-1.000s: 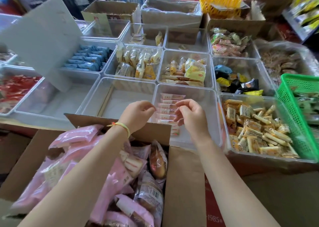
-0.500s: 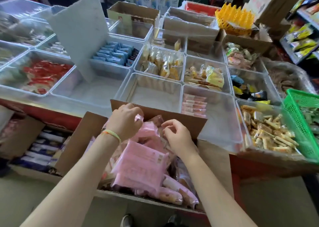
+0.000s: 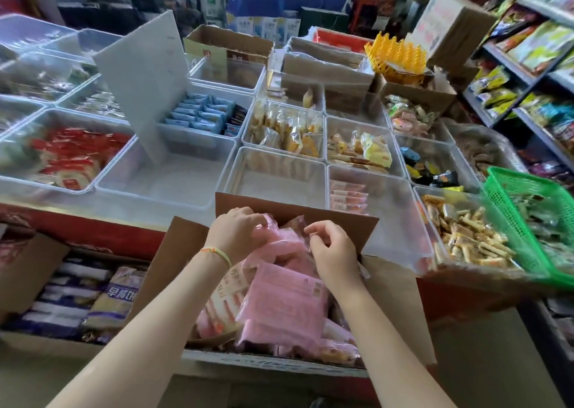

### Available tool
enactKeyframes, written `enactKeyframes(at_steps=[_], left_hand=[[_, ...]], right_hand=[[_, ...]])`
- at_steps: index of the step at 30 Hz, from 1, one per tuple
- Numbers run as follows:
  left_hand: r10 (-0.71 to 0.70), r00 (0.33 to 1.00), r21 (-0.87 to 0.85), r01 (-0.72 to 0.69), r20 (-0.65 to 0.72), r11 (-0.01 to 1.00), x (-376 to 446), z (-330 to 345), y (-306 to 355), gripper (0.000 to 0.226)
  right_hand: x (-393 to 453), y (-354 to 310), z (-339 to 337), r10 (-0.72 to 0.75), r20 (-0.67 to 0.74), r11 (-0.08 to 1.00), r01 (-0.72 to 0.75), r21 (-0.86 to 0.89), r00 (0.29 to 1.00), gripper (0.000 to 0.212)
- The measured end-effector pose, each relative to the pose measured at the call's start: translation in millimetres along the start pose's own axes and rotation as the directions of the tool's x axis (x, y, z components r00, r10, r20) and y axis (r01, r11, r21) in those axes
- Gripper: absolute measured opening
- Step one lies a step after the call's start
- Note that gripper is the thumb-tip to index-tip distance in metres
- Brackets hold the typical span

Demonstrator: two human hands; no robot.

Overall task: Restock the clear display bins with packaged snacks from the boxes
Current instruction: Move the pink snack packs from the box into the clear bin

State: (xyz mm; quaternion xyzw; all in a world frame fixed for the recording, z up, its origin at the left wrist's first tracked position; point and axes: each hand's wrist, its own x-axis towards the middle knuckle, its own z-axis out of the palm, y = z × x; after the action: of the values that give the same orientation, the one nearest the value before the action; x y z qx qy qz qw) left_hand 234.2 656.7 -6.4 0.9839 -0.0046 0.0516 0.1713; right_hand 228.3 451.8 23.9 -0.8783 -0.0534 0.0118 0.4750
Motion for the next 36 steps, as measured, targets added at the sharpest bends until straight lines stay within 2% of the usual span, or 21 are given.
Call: enactKeyframes(at_steps=[5, 9, 12, 14, 16, 18, 19, 20, 21, 23, 25, 27, 30, 31, 32, 34, 36], left_hand=[[0.076, 0.994, -0.006, -0.077, -0.082, 0.997, 4, 14, -9, 0.015], [-0.017, 0.961, -0.258, -0.057, -0.275, 0.965, 3, -7, -6, 0.027], [-0.002, 0.928, -0.455, -0.182, -0.373, 0.872, 9, -51, 11, 0.025], [0.018, 0.951, -0.558, -0.196, -0.308, 0.807, 17, -78, 28, 0.012], [0.021, 0.992, -0.691, -0.101, -0.124, 0.716, 22, -96, 46, 0.012], [0.091, 0.992, -0.845, 0.022, 0.083, 0.535, 26, -105, 62, 0.014], [0.146, 0.976, -0.881, 0.077, 0.163, 0.467, 28, -106, 69, 0.014], [0.198, 0.955, -0.888, 0.112, 0.220, 0.447, 31, -104, 77, 0.013], [0.233, 0.936, -0.879, 0.134, 0.264, 0.457, 34, -101, 87, 0.013], [0.246, 0.914, -0.855, 0.168, 0.321, 0.491, 43, -92, 111, 0.014], [0.196, 0.908, -0.830, 0.227, 0.369, 0.510, 53, -82, 136, 0.018], [0.152, 0.898, -0.797, 0.276, 0.413, 0.538, 63, -73, 159, 0.022], [0.150, 0.914, -0.733, 0.194, 0.377, 0.652, 83, -54, 186, 0.025], [0.130, 0.931, -0.736, 0.178, 0.340, 0.653, 90, -46, 195, 0.023], [0.092, 0.946, -0.769, 0.193, 0.310, 0.610, 98, -37, 203, 0.020], [-0.001, 0.949, -0.870, 0.289, 0.315, 0.400, 113, -16, 223, 0.016], [-0.011, 0.928, -0.908, 0.367, 0.373, 0.202, 124, 7, 247, 0.016]], right_hand=[[0, -4, 0, 0.001, -0.009, 0.999, -0.001, -0.034, 1.000, 0.021], [3, -15, -7, -0.059, -0.009, 0.998, 0.059, -0.026, 0.998, 0.018], [7, -30, -17, -0.122, 0.020, 0.992, 0.121, 0.030, 0.992, 0.018], [10, -45, -29, -0.150, 0.091, 0.988, 0.147, 0.041, 0.985, 0.042], [14, -60, -48, -0.209, 0.136, 0.978, 0.211, -0.001, 0.968, 0.062], [18, -69, -69, -0.263, 0.171, 0.961, 0.274, -0.045, 0.950, 0.063], [20, -72, -80, -0.260, 0.200, 0.961, 0.273, -0.040, 0.945, 0.055], [22, -71, -89, -0.248, 0.225, 0.965, 0.260, -0.024, 0.942, 0.044], [25, -67, -97, -0.232, 0.239, 0.971, 0.240, -0.005, 0.943, 0.036], [34, -53, -112, -0.193, 0.235, 0.981, 0.185, 0.059, 0.953, 0.036], [41, -35, -128, -0.154, 0.223, 0.984, 0.128, 0.127, 0.963, 0.042], [48, -15, -148, -0.107, 0.206, 0.981, 0.070, 0.180, 0.973, 0.037], [60, 19, -182, -0.031, 0.113, 0.969, 0.002, 0.249, 0.993, 0.028], [66, 33, -194, 0.001, 0.065, 0.959, -0.020, 0.283, 0.998, 0.031], [71, 45, -204, 0.036, 0.021, 0.945, -0.041, 0.323, 0.999, 0.033], [82, 69, -223, 0.088, -0.056, 0.913, -0.058, 0.404, 0.995, 0.025], [95, 91, -236, 0.129, -0.128, 0.882, -0.055, 0.468, 0.983, 0.027]])
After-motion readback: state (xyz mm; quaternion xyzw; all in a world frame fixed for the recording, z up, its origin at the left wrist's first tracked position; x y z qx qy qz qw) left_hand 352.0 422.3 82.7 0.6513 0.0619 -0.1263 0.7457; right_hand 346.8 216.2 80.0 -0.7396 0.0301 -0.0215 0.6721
